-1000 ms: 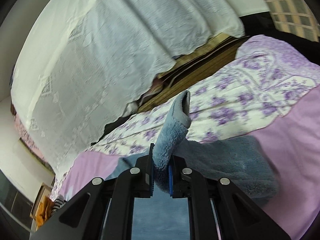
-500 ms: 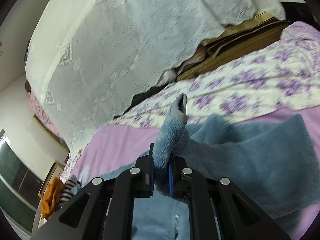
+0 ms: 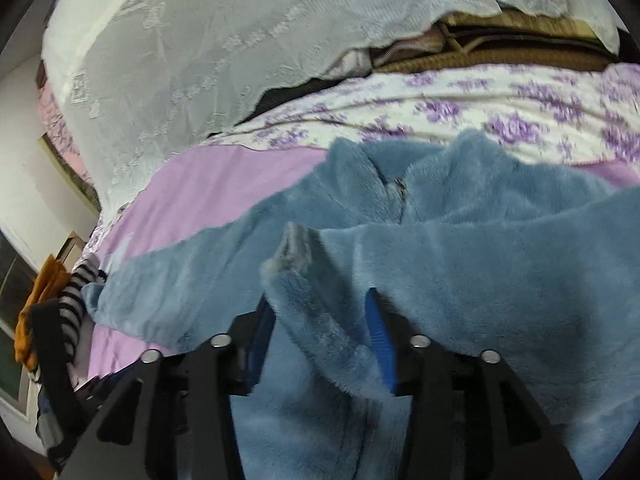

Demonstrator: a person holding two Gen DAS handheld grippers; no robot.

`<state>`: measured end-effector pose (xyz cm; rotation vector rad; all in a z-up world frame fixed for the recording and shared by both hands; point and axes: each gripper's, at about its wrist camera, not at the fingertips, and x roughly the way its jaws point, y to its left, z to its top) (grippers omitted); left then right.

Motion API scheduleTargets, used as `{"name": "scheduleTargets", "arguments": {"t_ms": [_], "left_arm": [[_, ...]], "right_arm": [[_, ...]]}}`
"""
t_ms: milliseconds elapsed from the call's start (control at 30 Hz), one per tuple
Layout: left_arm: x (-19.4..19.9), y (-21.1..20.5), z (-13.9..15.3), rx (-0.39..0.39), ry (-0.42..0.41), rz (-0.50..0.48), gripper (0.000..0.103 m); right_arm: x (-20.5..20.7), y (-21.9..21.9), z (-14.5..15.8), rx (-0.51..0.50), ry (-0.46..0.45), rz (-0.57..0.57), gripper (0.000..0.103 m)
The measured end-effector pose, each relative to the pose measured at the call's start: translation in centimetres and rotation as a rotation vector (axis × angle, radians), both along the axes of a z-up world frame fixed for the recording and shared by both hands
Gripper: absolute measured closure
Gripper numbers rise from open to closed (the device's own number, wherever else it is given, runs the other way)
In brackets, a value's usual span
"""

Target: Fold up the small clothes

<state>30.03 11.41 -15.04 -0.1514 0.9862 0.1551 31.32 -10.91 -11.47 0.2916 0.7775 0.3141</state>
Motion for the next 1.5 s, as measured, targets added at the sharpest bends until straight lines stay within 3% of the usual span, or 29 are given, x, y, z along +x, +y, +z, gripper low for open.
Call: {"name": "scheduleTargets", "arguments": {"t_ms": [200, 267, 333, 433, 633, 767, 833, 900, 933, 1000, 1067, 1133, 1200, 1233, 1300, 1367, 1500], "left_arm": [[0.0, 0.0, 0.0, 0.000, 0.000, 0.001, 0.004], [0.0, 0.0, 0.0, 0.000, 0.000, 0.001, 0.004], [0.0, 0.0, 0.0, -0.002, 0.000, 0.001, 0.004], [0.0, 0.0, 0.1, -0.005, 0.001, 0.000, 0.004], [-0.9, -0.3, 1.9, -0.034, -0.044, -0.009, 0.004], [-1.6, -2.0, 5.1, -0.103, -0.131, -0.077, 0.004], [-1.0, -4.0, 6.2, -0.093, -0.139, -0.113, 0.004], [0.1, -7.1, 6.8, -0.031, -0.135, -0.163, 0.004], [0.8, -8.7, 6.8, 0.019, -0.126, -0.193, 0.004], [2.3, -11.1, 6.0, 0.107, -0.105, -0.221, 0.004], [4.2, -12.8, 4.2, 0.177, -0.068, -0.199, 0.004], [5.7, -12.8, 2.1, 0.212, -0.021, -0.168, 0.004], [6.9, -12.1, -0.6, 0.161, 0.024, -0.152, 0.004], [6.9, -11.4, -0.6, 0.111, -0.002, -0.145, 0.004], [6.8, -10.8, -0.3, 0.073, -0.002, -0.147, 0.004], [6.6, -11.0, -0.3, 0.087, -0.018, -0.152, 0.004], [4.8, -10.3, 1.5, 0.061, -0.109, -0.145, 0.004]], "right_arm": [[-3.7, -2.1, 3.8, -0.051, -0.129, 0.033, 0.045], [-3.6, -2.7, 3.5, -0.135, -0.121, -0.016, 0.045], [-2.6, -3.2, 1.7, -0.217, -0.051, -0.049, 0.045], [-1.3, -3.8, -2.3, -0.184, 0.099, -0.025, 0.044], [-3.0, -5.5, 0.7, -0.074, 0.009, -0.015, 0.044], [-4.4, -8.6, 3.6, -0.104, -0.073, -0.053, 0.039], [-4.3, -11.4, 4.6, -0.108, -0.086, -0.106, 0.039], [-3.8, -14.1, 5.0, -0.069, -0.072, -0.156, 0.039], [-3.7, -15.3, 5.0, -0.039, -0.065, -0.172, 0.040], [-3.3, -17.1, 4.8, 0.013, -0.052, -0.187, 0.059], [-2.1, -18.6, 3.8, 0.052, -0.023, -0.190, 0.070], [-1.1, -19.1, 2.6, 0.059, 0.009, -0.188, 0.073], [0.3, -19.7, 0.4, 0.040, 0.069, -0.205, 0.074], [1.3, -20.5, -1.8, 0.037, 0.125, -0.220, 0.076], [1.3, -21.3, -3.6, 0.105, 0.124, -0.214, 0.085], [0.8, -22.4, -3.4, 0.178, 0.120, -0.234, 0.089], [-3.0, -21.6, -0.1, 0.105, 0.007, -0.207, 0.079]]}}
